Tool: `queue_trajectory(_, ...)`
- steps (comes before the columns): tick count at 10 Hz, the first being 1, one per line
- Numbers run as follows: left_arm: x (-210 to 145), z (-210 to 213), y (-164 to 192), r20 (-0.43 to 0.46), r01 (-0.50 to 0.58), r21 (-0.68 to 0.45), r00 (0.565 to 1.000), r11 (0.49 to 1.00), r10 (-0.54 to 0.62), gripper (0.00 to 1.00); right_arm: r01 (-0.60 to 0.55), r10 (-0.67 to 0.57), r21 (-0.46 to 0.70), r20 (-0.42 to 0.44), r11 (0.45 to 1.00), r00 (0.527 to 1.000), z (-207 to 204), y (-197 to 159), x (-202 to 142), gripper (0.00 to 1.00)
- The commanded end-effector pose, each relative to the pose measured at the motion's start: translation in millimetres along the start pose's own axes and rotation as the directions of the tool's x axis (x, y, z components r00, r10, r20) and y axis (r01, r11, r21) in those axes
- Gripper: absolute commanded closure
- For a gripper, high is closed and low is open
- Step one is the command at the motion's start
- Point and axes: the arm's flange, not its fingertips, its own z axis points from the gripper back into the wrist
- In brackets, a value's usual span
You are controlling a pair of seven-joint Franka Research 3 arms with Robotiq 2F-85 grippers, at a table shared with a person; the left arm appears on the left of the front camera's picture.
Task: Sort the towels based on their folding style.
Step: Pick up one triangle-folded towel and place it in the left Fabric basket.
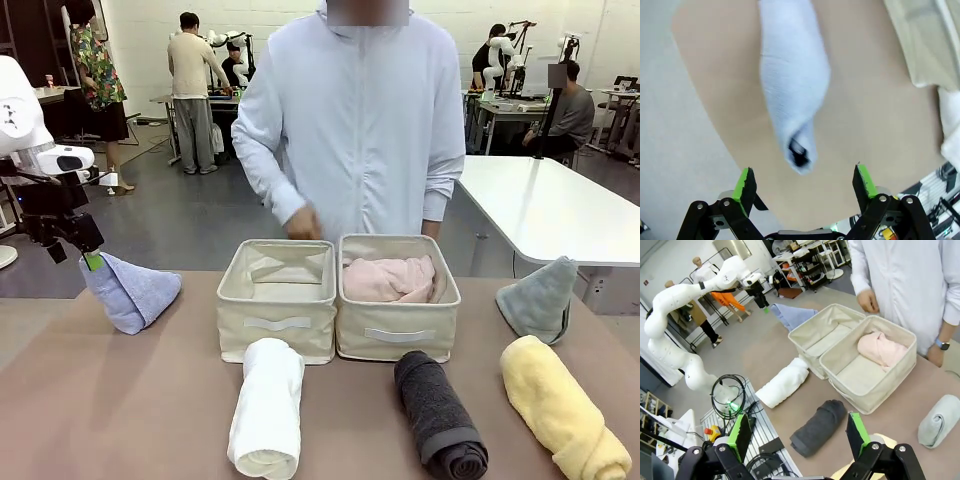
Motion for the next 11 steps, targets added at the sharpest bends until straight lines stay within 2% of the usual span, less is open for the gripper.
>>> queue_trajectory(1,9,-12,1,-0.007,-0.079,0.083,0.997,0.993,0.080,0.00,-0.019,0.019,0.017,0.020,1.000,1.000,-1,-2,3,0.00)
queue_trajectory(3,16,-22,7,0.000,-0.100,0.073,0.995,0.992,0.101,0.00,-0.019,0.019,0.017,0.020,1.000,1.000,-1,-2,3,0.00)
queue_trajectory(4,8,-13,7,0.004,-0.064,0.050,0.998,0.997,0.064,0.00,-0.019,0.019,0.017,0.020,1.000,1.000,-1,-2,3,0.00)
queue_trajectory(9,8,-13,7,0.004,-0.064,0.050,0.998,0.997,0.064,0.00,-0.019,0.019,0.017,0.020,1.000,1.000,-1,-2,3,0.00)
queue_trajectory(11,17,-25,9,0.033,-0.125,0.099,0.992,0.987,0.122,0.00,-0.019,0.019,0.017,0.020,1.000,1.000,-1,-2,3,0.00)
